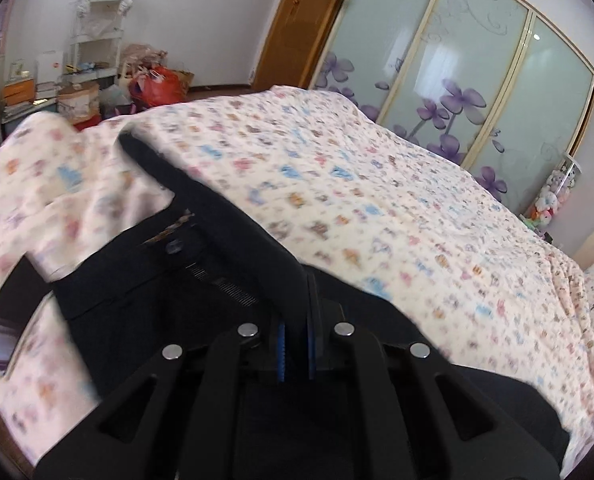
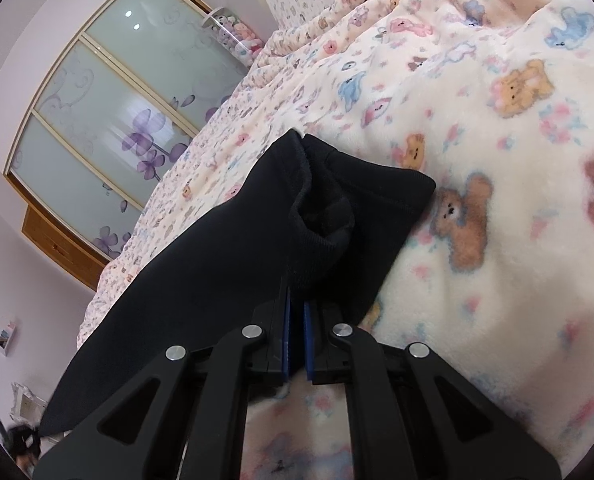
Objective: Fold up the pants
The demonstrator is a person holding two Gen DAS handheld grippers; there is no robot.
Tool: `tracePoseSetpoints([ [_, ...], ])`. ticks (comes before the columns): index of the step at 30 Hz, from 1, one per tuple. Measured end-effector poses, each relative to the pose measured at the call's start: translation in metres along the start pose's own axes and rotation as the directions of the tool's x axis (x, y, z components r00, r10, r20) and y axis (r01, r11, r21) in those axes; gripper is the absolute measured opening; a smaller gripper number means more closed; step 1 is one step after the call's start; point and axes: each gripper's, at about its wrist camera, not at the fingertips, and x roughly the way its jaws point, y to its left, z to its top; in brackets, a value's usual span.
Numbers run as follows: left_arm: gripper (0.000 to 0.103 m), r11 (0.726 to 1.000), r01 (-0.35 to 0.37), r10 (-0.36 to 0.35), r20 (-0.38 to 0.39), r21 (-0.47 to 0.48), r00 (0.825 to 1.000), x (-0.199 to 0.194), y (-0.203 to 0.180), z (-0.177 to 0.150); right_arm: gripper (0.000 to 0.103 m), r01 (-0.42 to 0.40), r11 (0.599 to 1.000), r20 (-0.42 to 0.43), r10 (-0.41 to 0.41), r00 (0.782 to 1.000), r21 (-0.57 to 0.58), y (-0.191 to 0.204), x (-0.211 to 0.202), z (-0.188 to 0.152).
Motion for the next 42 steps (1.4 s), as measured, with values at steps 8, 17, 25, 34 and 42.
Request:
tracePoseSetpoints([
  [8,0.007,0.998,-0.053,0.05,-0.074,-0.044,0.996,-0.008,0.05,-0.065,0.005,0.011,0.999,0.01,-0.01,1.0,-0.035,0.009,-0.007,0.009],
  [17,0.008,0.995,-0.078,0.074,-0.078,-0.059,0.994,-0.003,0.061,-0.107,0.005,0.029,0.997,0.026,-0.027,0.999,-0.071,0.021,-0.03,0.059],
  [25,0.015,0.995,-0.04,0.031,-0.095,-0.095,0.995,0.003,0.073,-0.108,0.005,0.141,0.989,-0.123,-0.145,0.982,-0.042,-0.019,-0.01,0.036],
  [34,0.035,0.94,0.064,-0.101,-0.095,-0.335,0.99,0.011,0.121,-0.073,0.005,0.135,0.988,-0.115,-0.143,0.983,-0.073,-0.018,-0.01,0.036],
  [42,0.012,0.913,-0.01,-0.032,-0.097,-0.407,0.995,0.017,0.146,-0.053,0.005,0.134,0.988,-0.111,-0.142,0.984,-0.076,-0.018,-0.009,0.035],
])
